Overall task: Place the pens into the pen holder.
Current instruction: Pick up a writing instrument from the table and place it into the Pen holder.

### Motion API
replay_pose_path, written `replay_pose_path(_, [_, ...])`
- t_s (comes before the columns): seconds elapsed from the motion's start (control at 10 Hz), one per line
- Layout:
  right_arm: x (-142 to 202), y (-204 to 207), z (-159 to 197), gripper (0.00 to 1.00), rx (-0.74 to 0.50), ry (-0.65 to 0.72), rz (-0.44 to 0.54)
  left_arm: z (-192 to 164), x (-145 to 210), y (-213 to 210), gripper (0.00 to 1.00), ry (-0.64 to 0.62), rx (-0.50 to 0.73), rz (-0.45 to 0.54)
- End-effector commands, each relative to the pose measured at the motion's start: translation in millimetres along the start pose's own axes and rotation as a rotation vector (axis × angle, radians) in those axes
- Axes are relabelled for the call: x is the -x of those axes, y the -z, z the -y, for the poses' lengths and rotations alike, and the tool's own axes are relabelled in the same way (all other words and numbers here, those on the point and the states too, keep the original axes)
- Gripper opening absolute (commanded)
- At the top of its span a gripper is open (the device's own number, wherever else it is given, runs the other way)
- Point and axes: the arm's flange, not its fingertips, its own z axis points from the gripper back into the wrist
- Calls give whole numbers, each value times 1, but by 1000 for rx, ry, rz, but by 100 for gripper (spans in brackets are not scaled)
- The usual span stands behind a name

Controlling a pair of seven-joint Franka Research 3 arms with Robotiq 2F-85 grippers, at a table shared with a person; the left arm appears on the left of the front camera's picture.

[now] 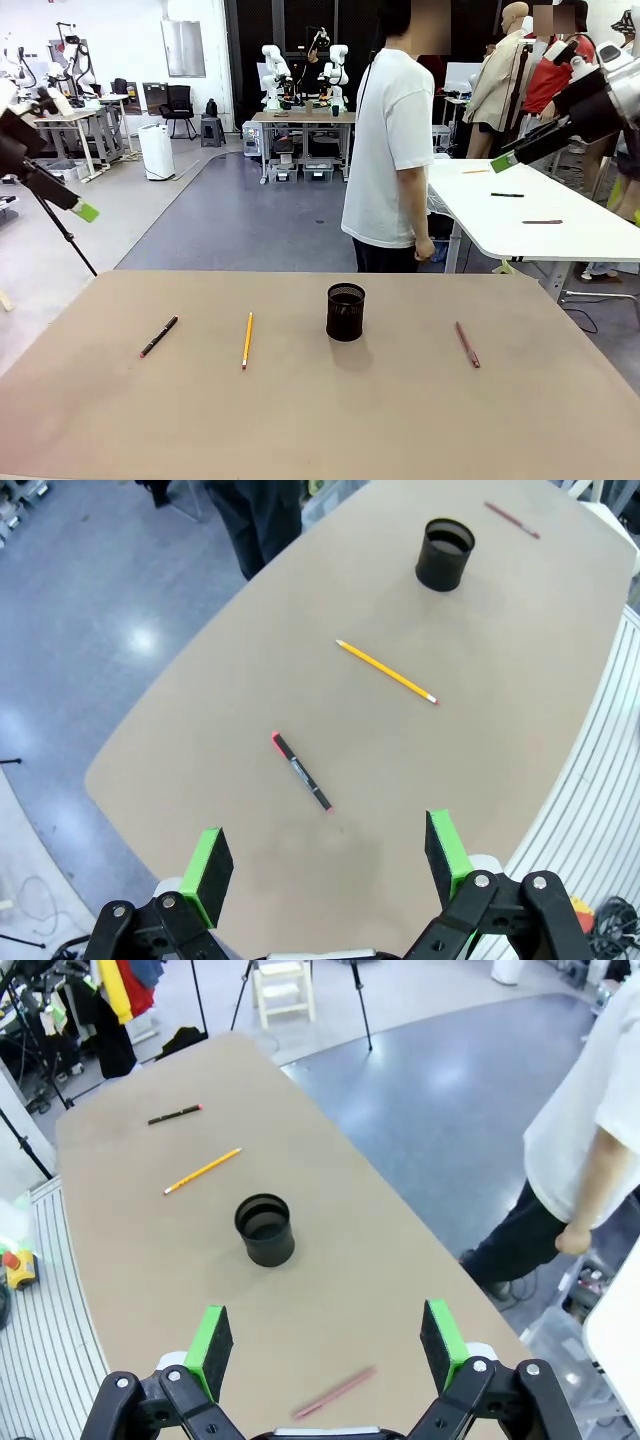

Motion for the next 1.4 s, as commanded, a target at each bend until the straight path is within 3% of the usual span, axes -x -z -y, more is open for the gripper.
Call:
replay_pose_path(0.0, [11,2,-14,100,-10,-50,-15,-7,0,-2,100,36,36,19])
replay_pose_path(0.8, [44,13,-7,100,-55,-66,-83,-4,8,-16,100,47,76,66])
replay_pose_path(0.9, [31,12,-10,100,-40,-49,-80,0,4,-16,100,29,32,28])
replay_pose_path(1.3, [31,12,-10,100,-40,-49,-80,0,4,-16,100,29,32,28])
